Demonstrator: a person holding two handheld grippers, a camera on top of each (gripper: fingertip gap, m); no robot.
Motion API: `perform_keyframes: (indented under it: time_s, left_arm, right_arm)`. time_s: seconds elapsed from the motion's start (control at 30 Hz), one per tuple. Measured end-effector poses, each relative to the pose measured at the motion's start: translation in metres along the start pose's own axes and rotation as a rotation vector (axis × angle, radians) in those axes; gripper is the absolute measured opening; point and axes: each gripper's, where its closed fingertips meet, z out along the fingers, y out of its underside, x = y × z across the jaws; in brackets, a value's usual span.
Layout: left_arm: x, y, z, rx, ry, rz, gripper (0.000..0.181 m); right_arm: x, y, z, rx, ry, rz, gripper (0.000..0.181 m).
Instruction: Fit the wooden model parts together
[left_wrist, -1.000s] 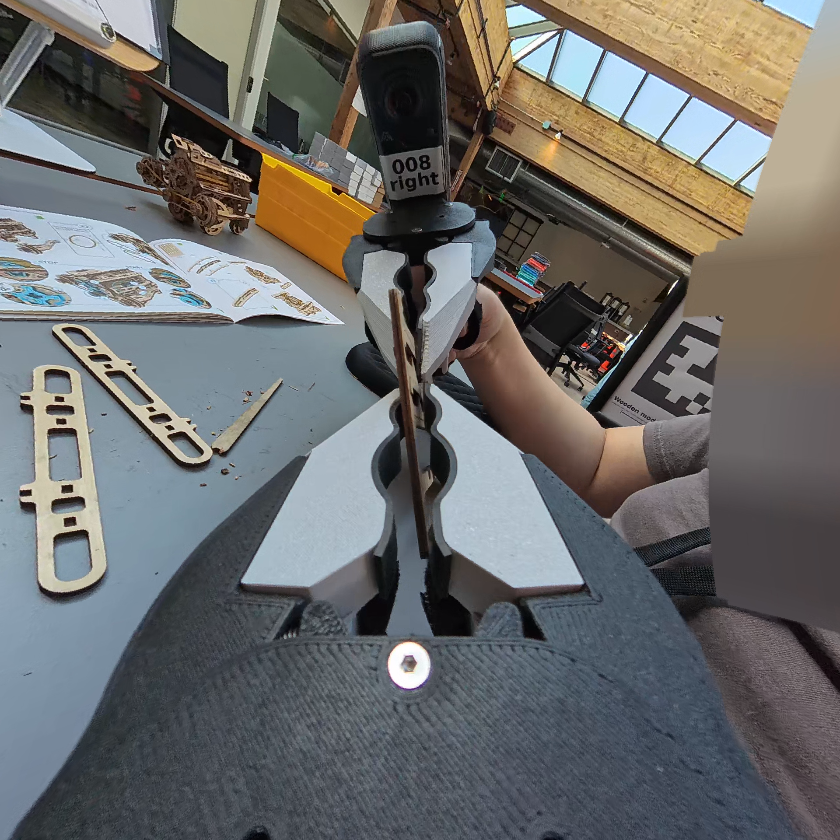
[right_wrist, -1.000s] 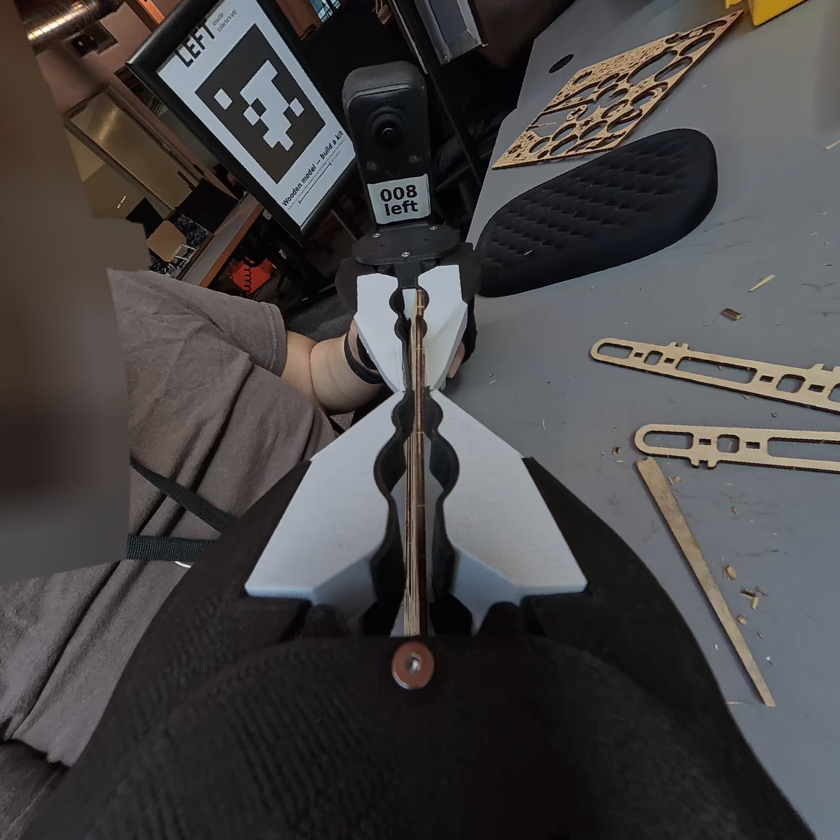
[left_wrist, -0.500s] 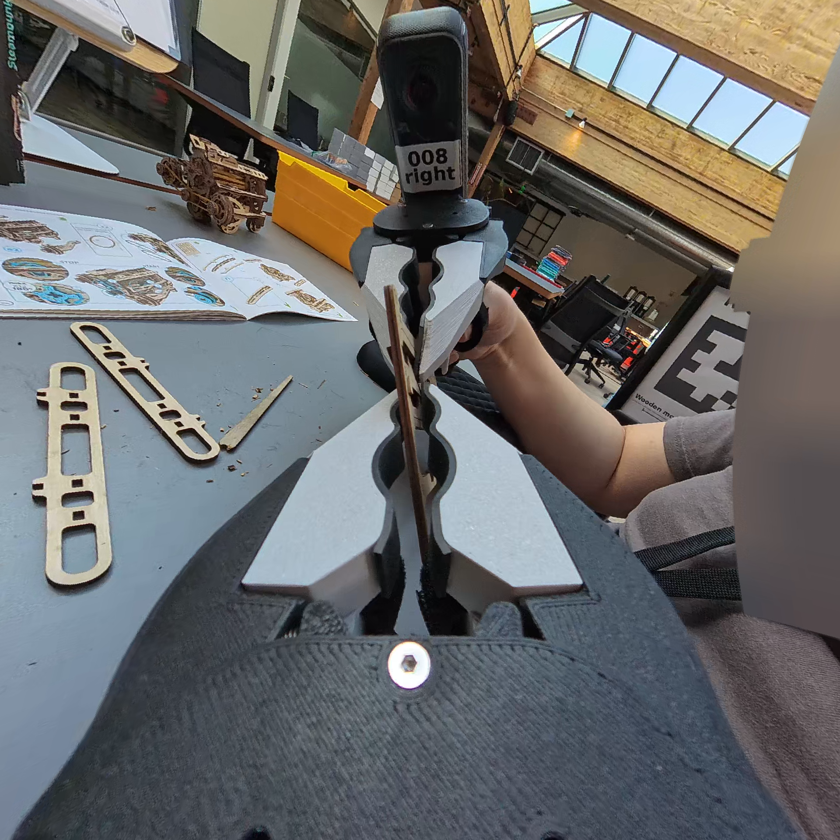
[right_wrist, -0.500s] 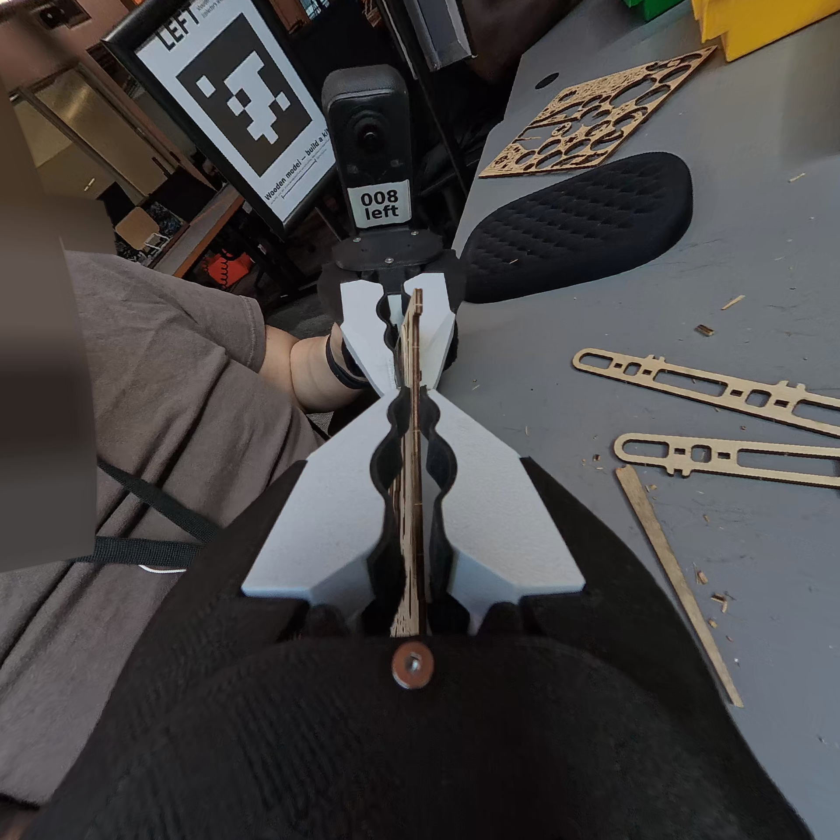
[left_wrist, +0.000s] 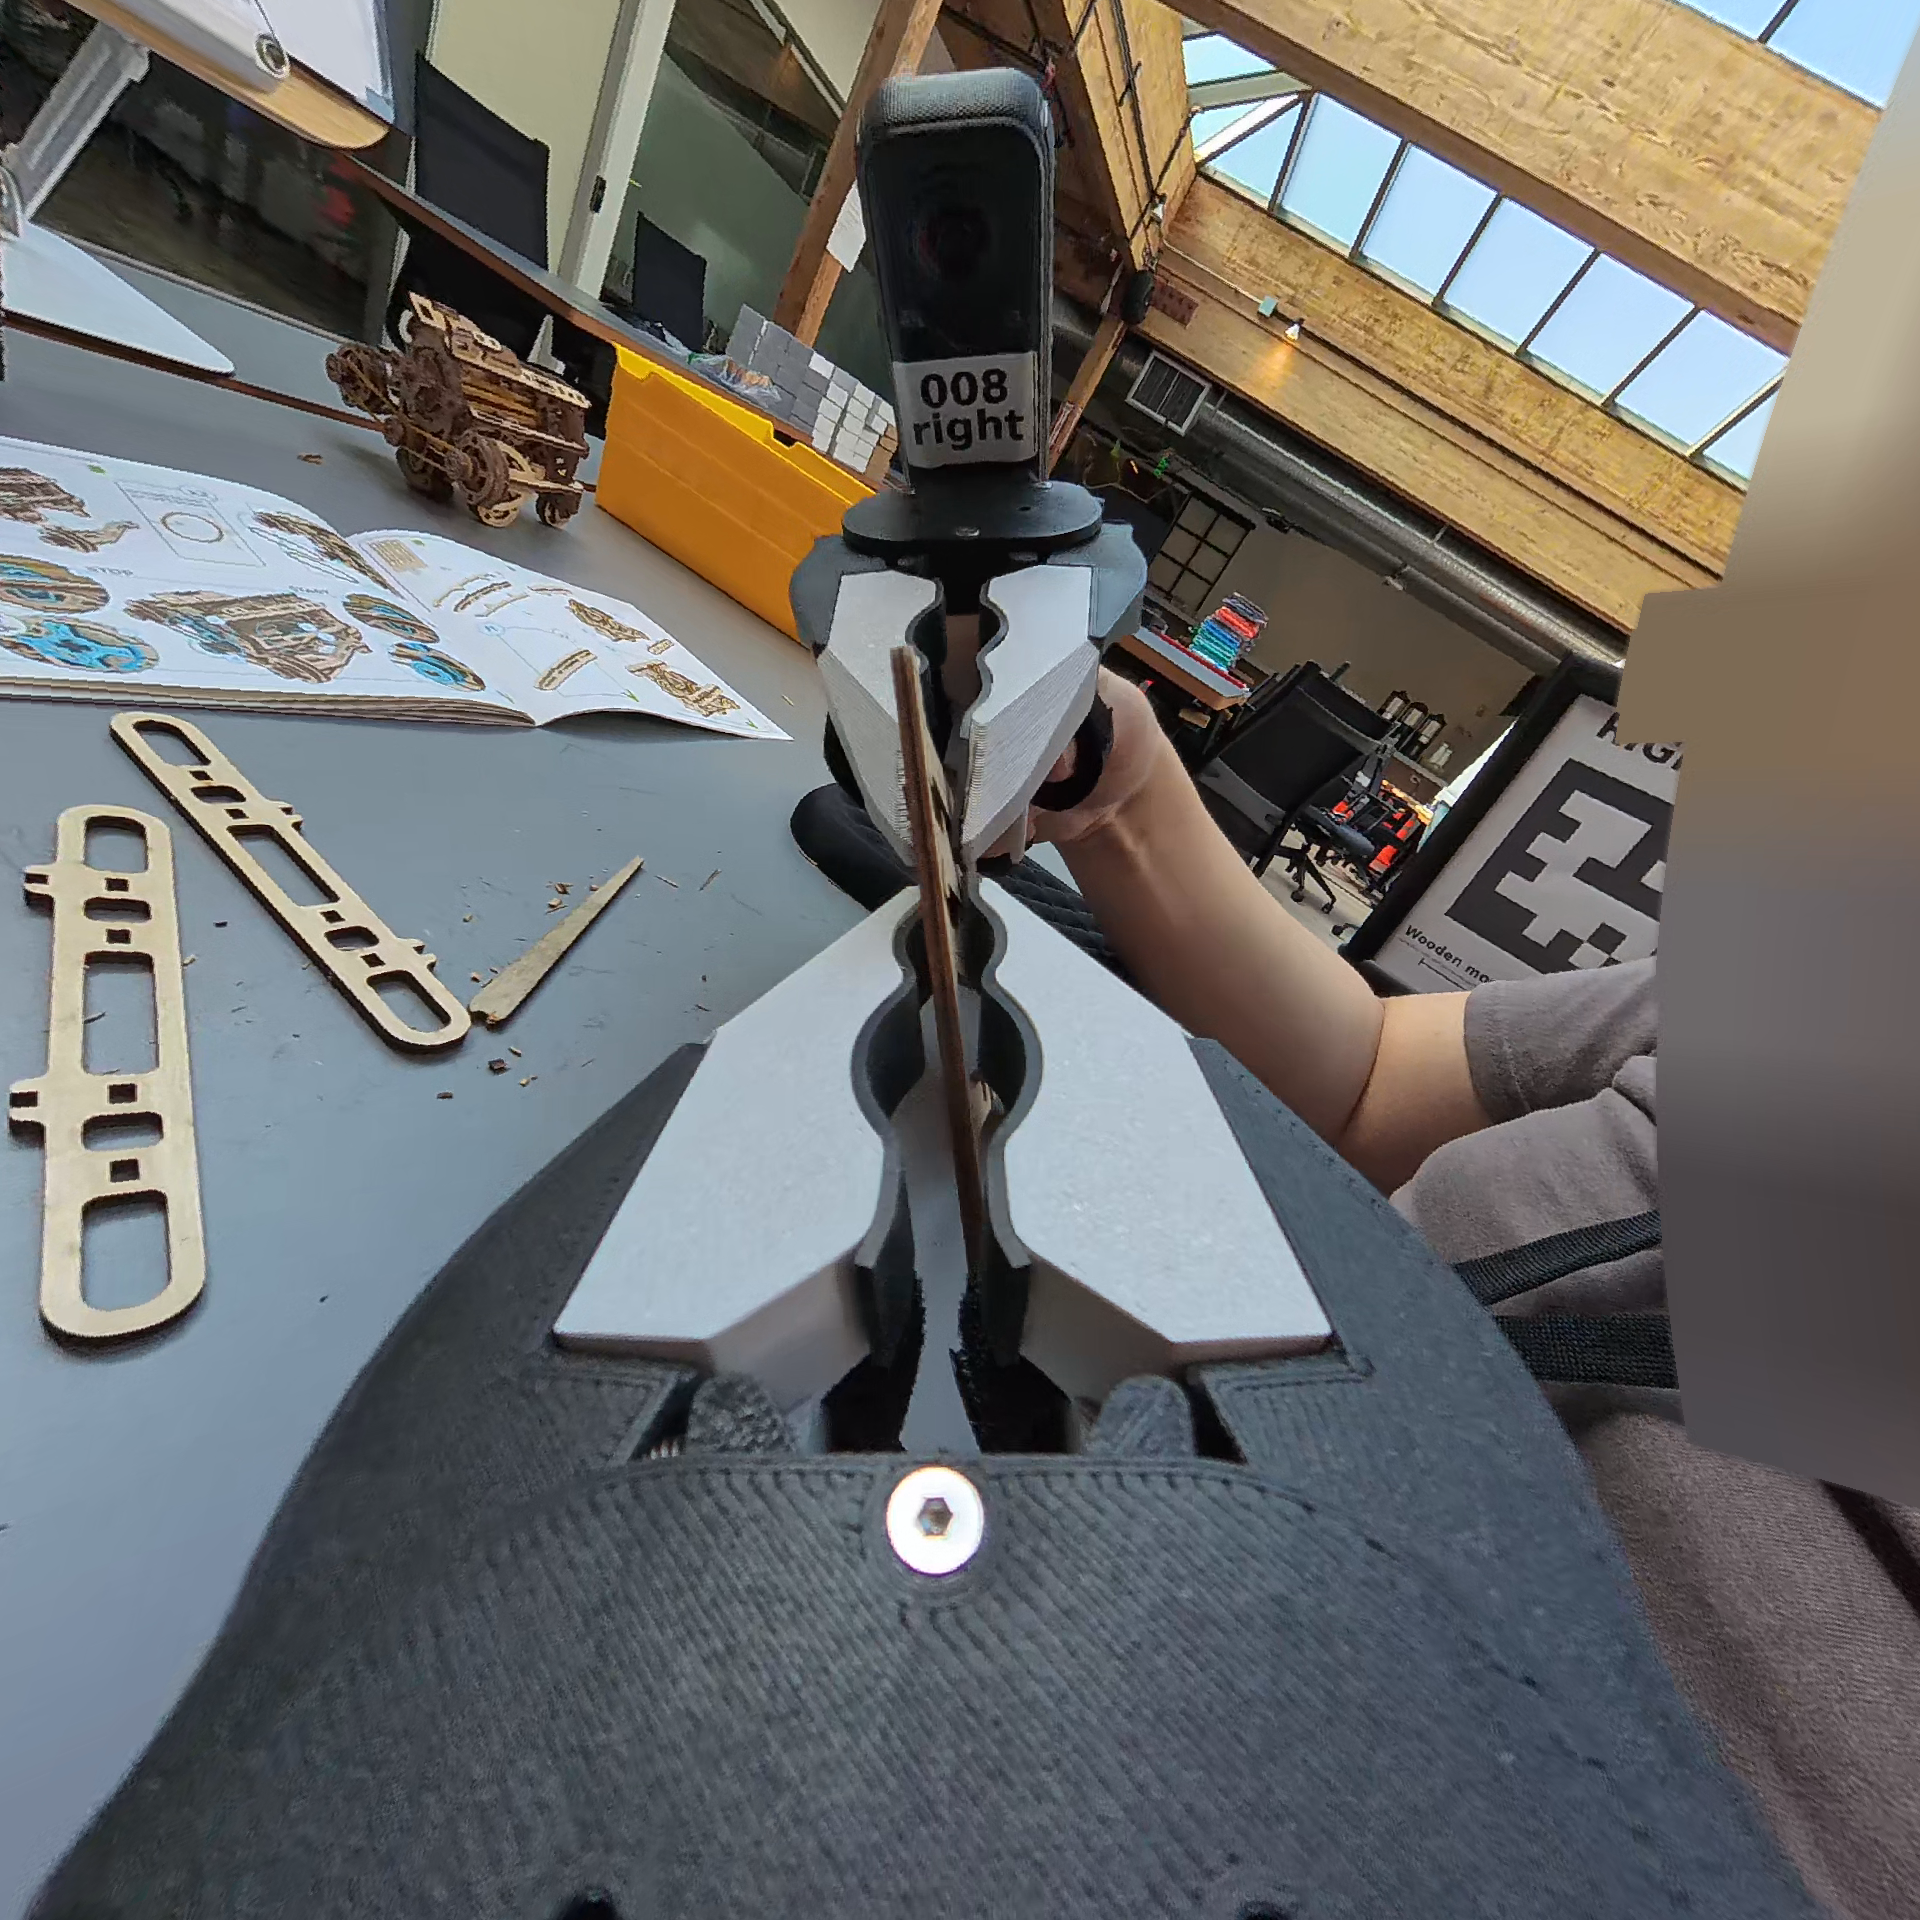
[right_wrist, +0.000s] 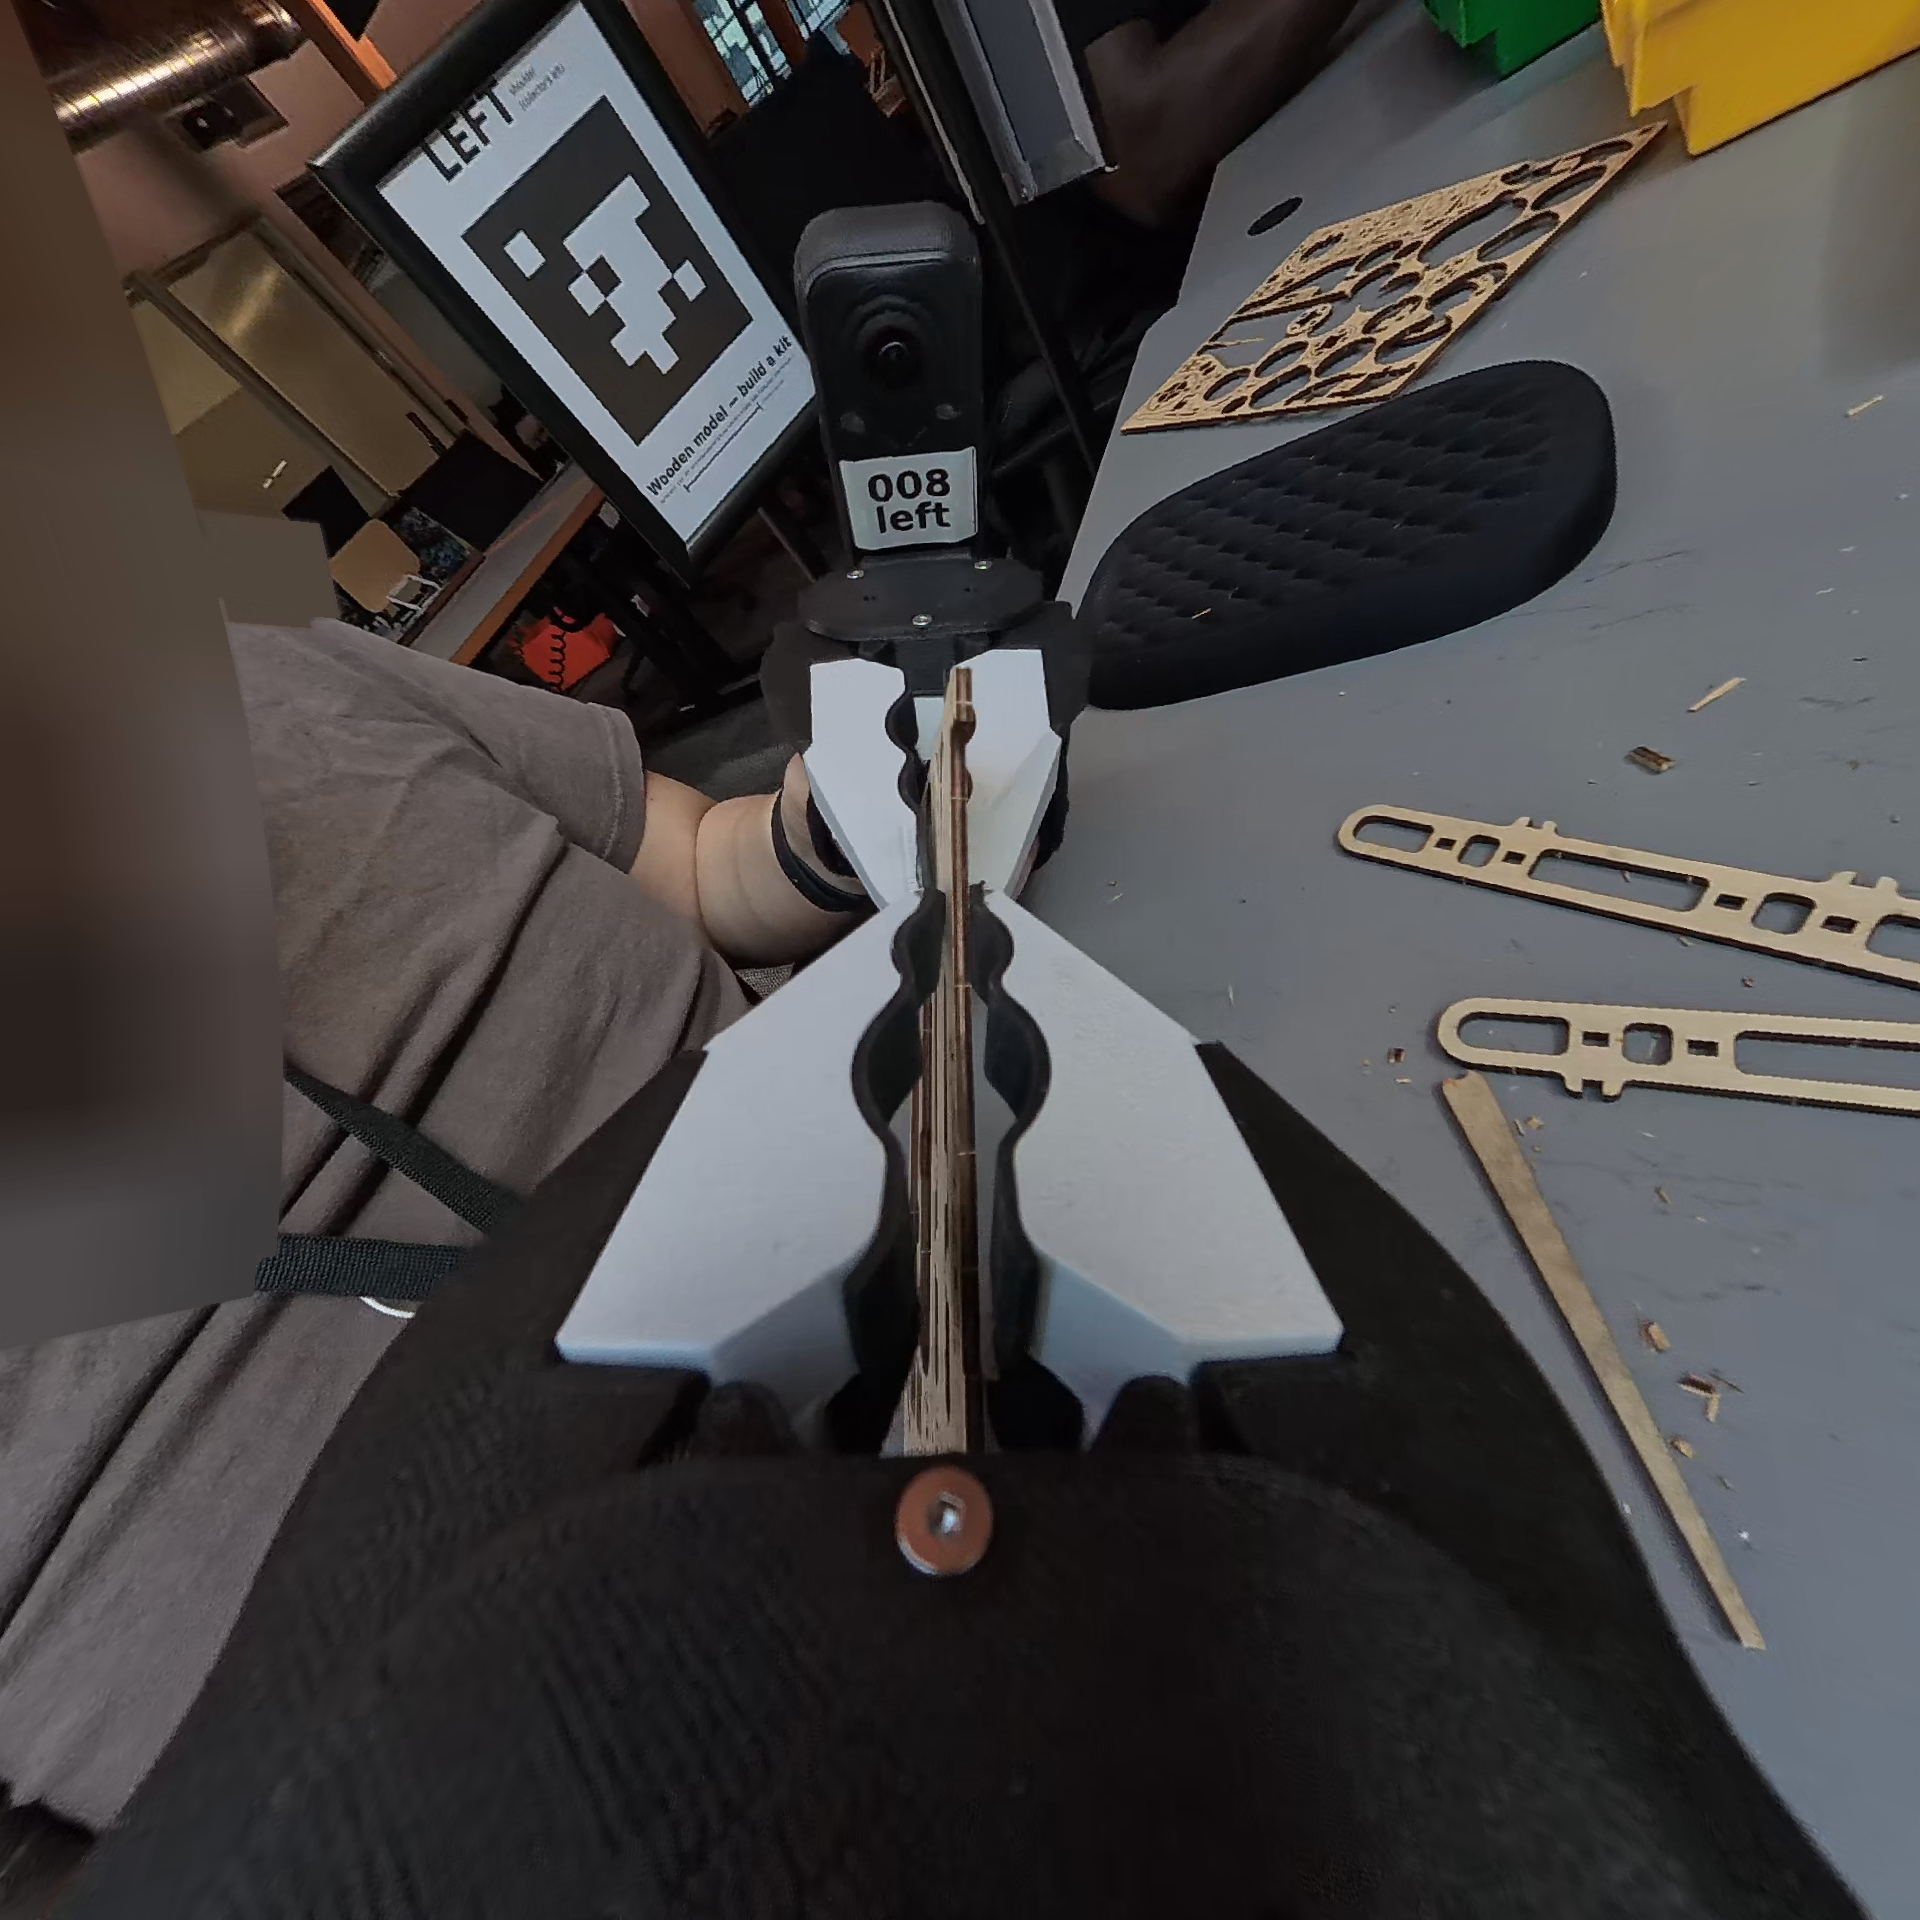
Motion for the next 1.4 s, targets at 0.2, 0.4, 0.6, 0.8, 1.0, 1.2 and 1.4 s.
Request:
perform_keyframes:
  time_s: [0.2,0.4,0.6,0.8,1.0,1.2,1.4]
  left_arm:
    - [-0.004,0.000,0.000,-0.008,-0.011,-0.011,0.000]
    - [-0.001,0.002,0.002,-0.025,0.003,0.005,0.001]
    - [0.000,0.003,0.003,-0.035,0.011,0.003,0.001]
    - [-0.004,0.002,0.004,-0.025,-0.047,0.037,0.001]
    - [-0.005,0.001,0.003,-0.016,-0.060,0.040,0.001]
    - [-0.013,-0.018,-0.013,0.138,-0.094,-0.006,0.000]
    - [-0.011,-0.036,-0.028,0.274,-0.123,0.040,0.000]
  right_arm:
    - [0.008,-0.003,0.002,0.005,0.055,-0.008,0.005]
    - [0.003,-0.009,-0.002,0.053,0.026,-0.006,0.005]
    - [0.002,-0.030,-0.005,0.105,0.032,-0.019,0.020]
    - [0.006,-0.021,0.014,0.044,0.098,0.018,0.014]
    - [0.009,-0.029,0.009,0.100,0.157,0.004,0.005]
    - [0.001,-0.053,-0.029,0.321,0.279,-0.062,0.024]
    - [0.016,-0.036,-0.130,0.753,0.613,-0.097,0.042]
